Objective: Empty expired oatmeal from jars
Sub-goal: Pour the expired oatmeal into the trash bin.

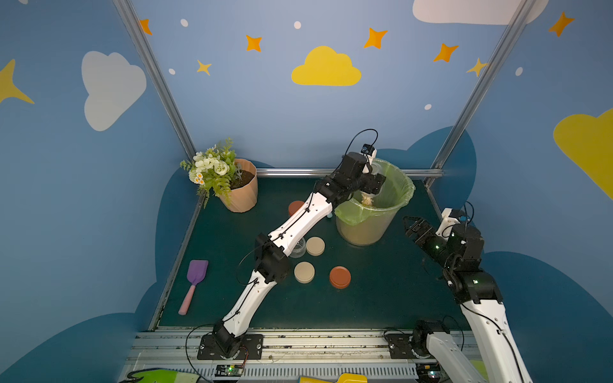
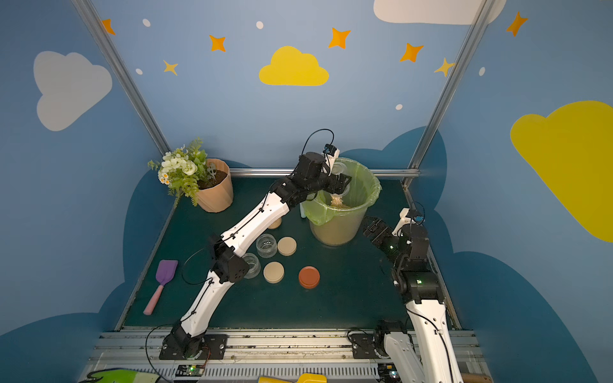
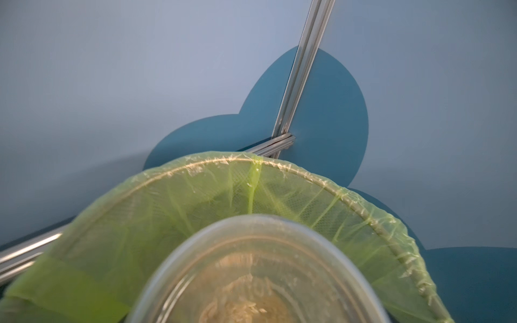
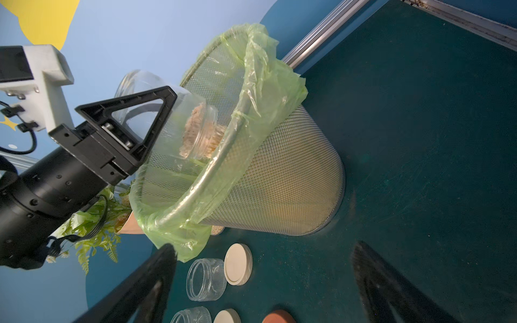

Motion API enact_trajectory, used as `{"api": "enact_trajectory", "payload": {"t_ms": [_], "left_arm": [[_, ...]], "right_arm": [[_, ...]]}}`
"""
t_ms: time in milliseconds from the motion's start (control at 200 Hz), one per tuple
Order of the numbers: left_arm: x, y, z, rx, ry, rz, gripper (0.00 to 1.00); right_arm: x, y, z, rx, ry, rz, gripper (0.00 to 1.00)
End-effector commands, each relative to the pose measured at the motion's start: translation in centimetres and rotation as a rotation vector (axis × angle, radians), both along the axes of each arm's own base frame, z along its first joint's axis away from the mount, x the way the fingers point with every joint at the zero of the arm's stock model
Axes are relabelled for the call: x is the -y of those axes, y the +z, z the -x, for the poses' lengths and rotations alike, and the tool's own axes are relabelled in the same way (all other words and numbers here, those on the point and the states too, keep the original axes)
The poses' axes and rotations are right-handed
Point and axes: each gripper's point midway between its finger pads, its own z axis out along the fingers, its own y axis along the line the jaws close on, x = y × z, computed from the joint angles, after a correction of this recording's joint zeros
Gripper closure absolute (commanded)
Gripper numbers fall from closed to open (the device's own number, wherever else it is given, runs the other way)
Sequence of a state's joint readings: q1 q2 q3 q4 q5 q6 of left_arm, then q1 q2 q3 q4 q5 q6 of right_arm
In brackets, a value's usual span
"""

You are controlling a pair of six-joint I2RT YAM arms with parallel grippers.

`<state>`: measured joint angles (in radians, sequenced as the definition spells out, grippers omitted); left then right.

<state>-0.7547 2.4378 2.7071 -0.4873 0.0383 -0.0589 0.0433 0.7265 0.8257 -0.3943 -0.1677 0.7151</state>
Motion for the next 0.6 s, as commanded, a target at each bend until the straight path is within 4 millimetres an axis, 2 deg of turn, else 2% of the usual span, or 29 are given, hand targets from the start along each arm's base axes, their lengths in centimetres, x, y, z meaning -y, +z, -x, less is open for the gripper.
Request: {"api": "enact_trajectory", "payload": {"t_ms": [0, 35, 95, 155, 200, 230, 255, 285, 305, 330, 370, 390, 400, 410, 451, 471, 521, 546, 591], "left_arm": [[1.3, 3.1, 1.7, 0.142, -0.078, -0.038, 0.85], [1.5, 2.7, 2.0, 0.217, -0.05, -0.151, 0.87], [-0.3, 2.9, 0.6, 0.268, 0.116, -0.225, 0.9], [0.4, 2.0, 1.2, 0.243, -0.004, -0.24, 0.89], [-2.1, 2.7, -0.7, 0.306, 0.154, -0.318, 0.91], [-3.3, 3.6, -1.3, 0.304, 0.208, -0.289, 0.92], [-2.7, 3.9, -0.7, 0.264, 0.147, -0.231, 0.92], [-0.4, 4.1, 1.4, 0.246, -0.018, -0.183, 0.87], [0.6, 4.1, 2.4, 0.268, -0.058, -0.197, 0.85], [1.1, 4.2, 2.8, 0.343, -0.042, -0.283, 0.84], [0.1, 5.2, 1.9, 0.447, 0.116, -0.373, 0.86], [-0.5, 6.1, 1.5, 0.454, 0.173, -0.346, 0.85], [-0.4, 5.8, 1.6, 0.435, 0.164, -0.331, 0.85], [-0.4, 5.8, 1.7, 0.409, 0.148, -0.307, 0.85], [2.1, 4.8, 4.2, 0.326, -0.098, -0.229, 0.83], [2.7, 4.4, 4.9, 0.326, -0.133, -0.244, 0.82], [1.4, 4.6, 3.6, 0.401, 0.004, -0.353, 0.84], [0.4, 5.2, 2.6, 0.393, 0.065, -0.331, 0.84], [0.5, 4.6, 3.2, 0.269, -0.076, -0.219, 0.82]], "right_arm": [[-0.4, 1.1, 0.1, 0.044, 0.034, -0.008, 0.03], [-0.5, 1.2, 0.0, 0.044, 0.043, -0.014, 0.03], [-0.7, 1.3, -0.1, 0.036, 0.056, -0.012, 0.03], [-0.9, 1.5, -0.2, 0.045, 0.067, -0.015, 0.03], [-1.1, 1.6, -0.3, 0.055, 0.078, -0.019, 0.03], [-1.2, 1.9, -0.4, 0.062, 0.08, -0.021, 0.03], [-1.3, 2.0, -0.5, 0.068, 0.088, -0.024, 0.03], [-1.4, 2.2, -0.6, 0.077, 0.094, -0.029, 0.03], [-1.5, 2.3, -0.8, 0.078, 0.096, -0.032, 0.03], [-1.5, 2.2, -1.0, 0.077, 0.098, -0.035, 0.03], [-1.7, 2.3, -1.2, 0.076, 0.111, -0.034, 0.03], [-1.9, 2.4, -1.2, 0.075, 0.121, -0.034, 0.03], [-1.9, 2.4, -1.2, 0.074, 0.125, -0.034, 0.03], [-2.0, 2.4, -1.2, 0.073, 0.13, -0.034, 0.03], [-2.3, 2.3, -1.3, 0.068, 0.145, -0.036, 0.03], [-2.3, 2.3, -1.3, 0.071, 0.148, -0.04, 0.03], [-2.6, 2.3, -1.7, 0.083, 0.161, -0.051, 0.03], [-2.6, 2.2, -1.7, 0.079, 0.161, -0.053, 0.03], [-2.8, 2.3, -1.6, 0.077, 0.175, -0.055, 0.03]]}}
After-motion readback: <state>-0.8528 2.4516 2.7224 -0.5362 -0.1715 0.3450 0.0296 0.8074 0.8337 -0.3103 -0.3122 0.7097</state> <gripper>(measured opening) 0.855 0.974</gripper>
